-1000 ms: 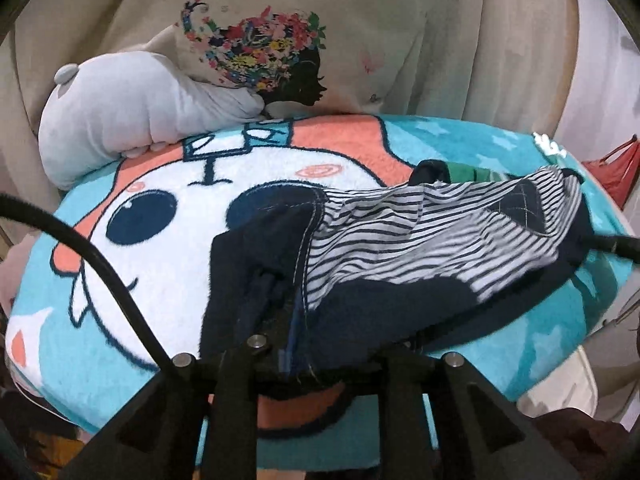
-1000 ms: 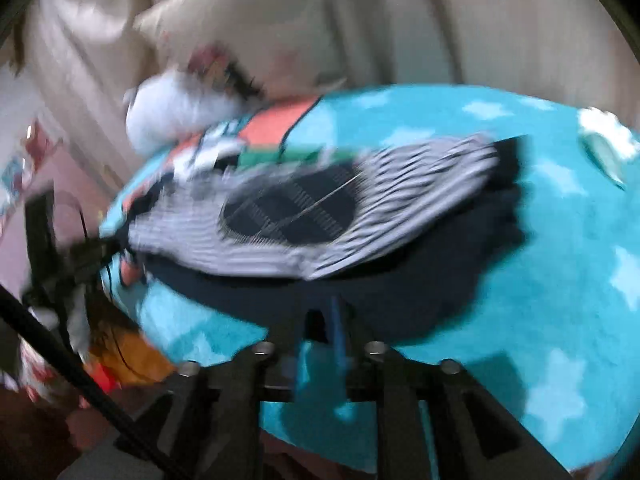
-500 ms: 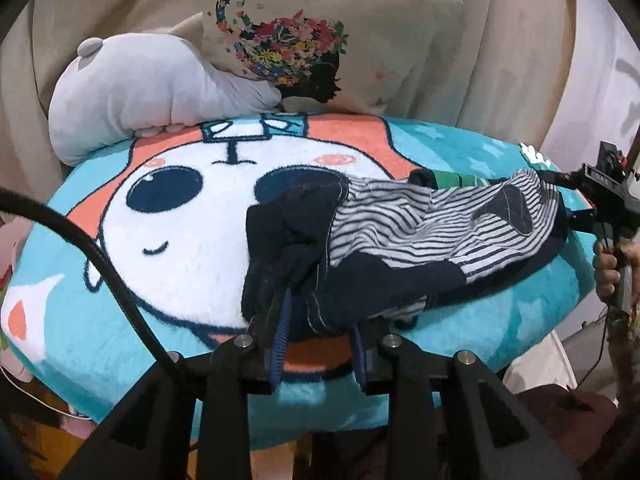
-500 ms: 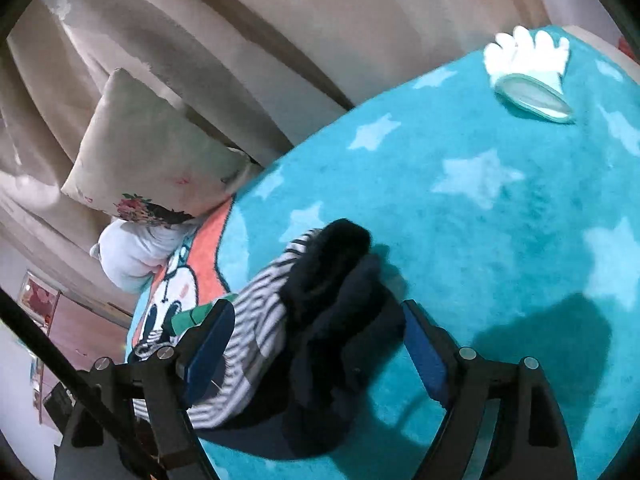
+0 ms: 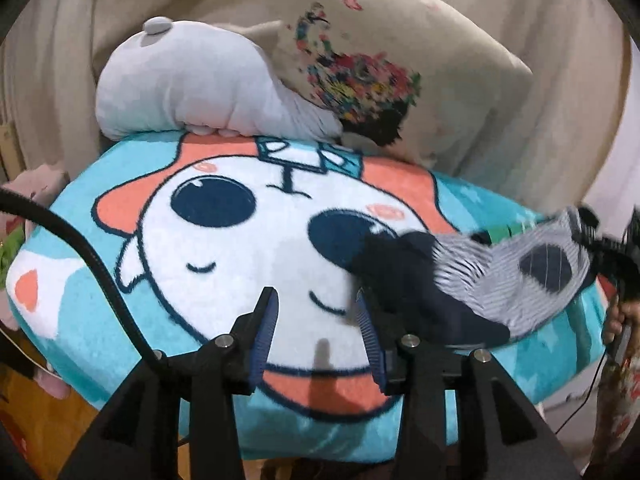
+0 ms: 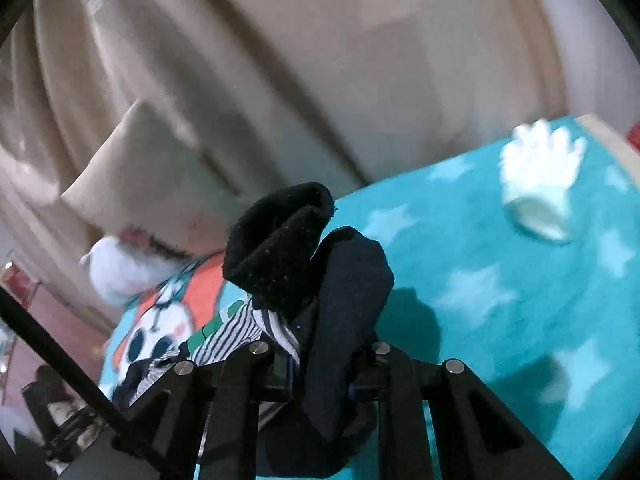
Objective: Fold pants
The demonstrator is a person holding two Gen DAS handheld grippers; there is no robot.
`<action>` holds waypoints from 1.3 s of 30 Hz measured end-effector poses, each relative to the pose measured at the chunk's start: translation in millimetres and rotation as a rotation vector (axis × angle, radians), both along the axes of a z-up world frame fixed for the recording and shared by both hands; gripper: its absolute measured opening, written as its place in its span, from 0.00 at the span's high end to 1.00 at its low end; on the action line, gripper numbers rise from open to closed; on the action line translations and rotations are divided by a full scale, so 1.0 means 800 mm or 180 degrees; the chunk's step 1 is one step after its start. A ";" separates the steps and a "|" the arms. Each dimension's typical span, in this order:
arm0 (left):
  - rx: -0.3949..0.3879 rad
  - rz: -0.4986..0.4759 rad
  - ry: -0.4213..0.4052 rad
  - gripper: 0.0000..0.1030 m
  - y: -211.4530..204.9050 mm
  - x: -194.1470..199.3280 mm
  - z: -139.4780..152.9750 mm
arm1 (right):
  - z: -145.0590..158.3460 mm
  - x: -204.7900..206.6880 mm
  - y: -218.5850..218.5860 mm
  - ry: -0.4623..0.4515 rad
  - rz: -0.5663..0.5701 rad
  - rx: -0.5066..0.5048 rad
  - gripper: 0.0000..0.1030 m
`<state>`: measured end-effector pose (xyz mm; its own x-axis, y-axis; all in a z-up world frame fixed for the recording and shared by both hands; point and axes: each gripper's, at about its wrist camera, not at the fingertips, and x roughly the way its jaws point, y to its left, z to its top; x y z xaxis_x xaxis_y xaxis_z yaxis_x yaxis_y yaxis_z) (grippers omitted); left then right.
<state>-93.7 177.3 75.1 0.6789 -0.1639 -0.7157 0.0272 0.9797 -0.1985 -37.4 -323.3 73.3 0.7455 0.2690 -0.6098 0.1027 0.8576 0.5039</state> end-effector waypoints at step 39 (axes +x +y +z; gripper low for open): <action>0.0215 0.1425 -0.0455 0.14 0.140 -0.065 0.010 | -0.058 0.009 0.342 0.0138 0.1555 -0.1069 0.31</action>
<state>-145.4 289.3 83.4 0.7646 0.2110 -0.6090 -0.3783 0.9119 -0.1591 -30.6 -50.1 26.8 0.5565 0.3618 -0.7479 -0.3295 0.9225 0.2011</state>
